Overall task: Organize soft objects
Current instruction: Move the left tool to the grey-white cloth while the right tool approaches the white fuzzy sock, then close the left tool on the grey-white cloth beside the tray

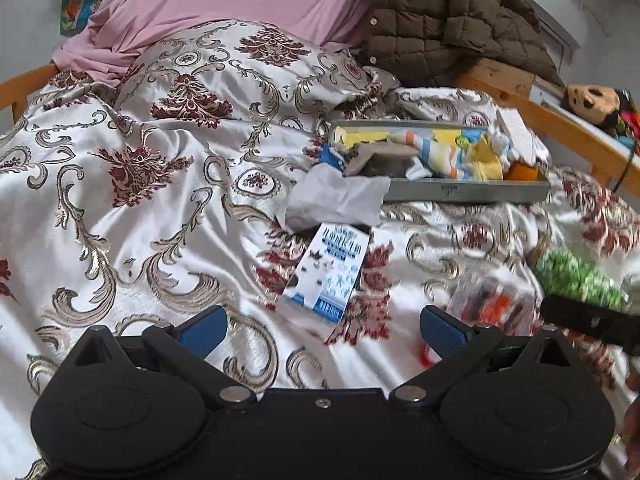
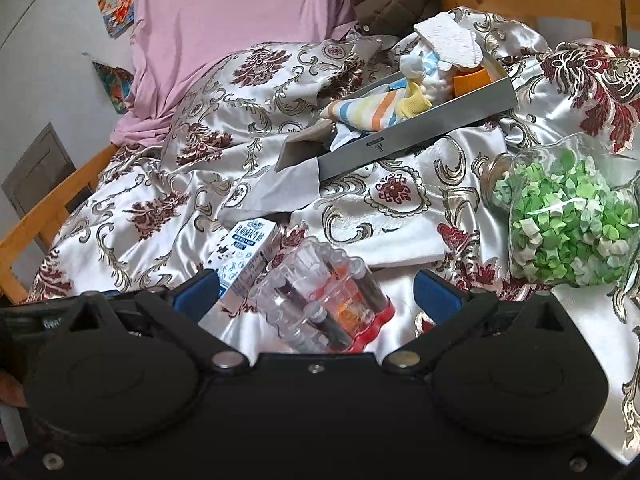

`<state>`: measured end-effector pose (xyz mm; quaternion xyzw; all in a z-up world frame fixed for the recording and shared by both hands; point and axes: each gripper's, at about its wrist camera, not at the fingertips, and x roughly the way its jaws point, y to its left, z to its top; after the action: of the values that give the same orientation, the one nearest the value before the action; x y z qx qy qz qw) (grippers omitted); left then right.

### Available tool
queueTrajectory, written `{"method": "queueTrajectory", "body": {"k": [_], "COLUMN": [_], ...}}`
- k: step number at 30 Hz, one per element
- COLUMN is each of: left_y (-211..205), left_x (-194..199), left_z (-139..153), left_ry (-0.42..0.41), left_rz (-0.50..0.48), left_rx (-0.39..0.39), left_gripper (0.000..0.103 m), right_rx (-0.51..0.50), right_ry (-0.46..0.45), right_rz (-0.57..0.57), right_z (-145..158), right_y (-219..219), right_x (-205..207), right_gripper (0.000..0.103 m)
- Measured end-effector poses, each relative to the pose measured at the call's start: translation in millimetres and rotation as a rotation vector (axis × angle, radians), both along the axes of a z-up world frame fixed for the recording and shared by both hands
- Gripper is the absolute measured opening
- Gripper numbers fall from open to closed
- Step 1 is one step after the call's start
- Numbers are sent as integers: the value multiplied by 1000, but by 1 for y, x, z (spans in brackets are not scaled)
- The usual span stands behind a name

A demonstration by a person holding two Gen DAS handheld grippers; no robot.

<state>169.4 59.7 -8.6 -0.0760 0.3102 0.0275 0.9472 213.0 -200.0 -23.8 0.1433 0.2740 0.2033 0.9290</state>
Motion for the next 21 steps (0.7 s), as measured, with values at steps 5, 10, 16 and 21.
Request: {"method": "queueTrajectory", "body": {"k": [5,10,16,21], "left_y": [9,15,7,-9], "left_x": [25,58,116,170], "left_z": [11,12,10,10], "left_ry": [-8,25,62,95], "left_rz": [15,32,-13,-91], "left_rx": [-30,-87,-56,28], "left_gripper": [102,102,102,102], "right_rx": [27,27,57,6], "right_ry": [33,40,108,185], "right_rz": [-37,-58,-117,-153], "right_z": [-1,-5,-8,-8], "right_y": [1,8,2,5], "right_x": [15,28,55,87], "right_gripper": [102,102,102,102]}}
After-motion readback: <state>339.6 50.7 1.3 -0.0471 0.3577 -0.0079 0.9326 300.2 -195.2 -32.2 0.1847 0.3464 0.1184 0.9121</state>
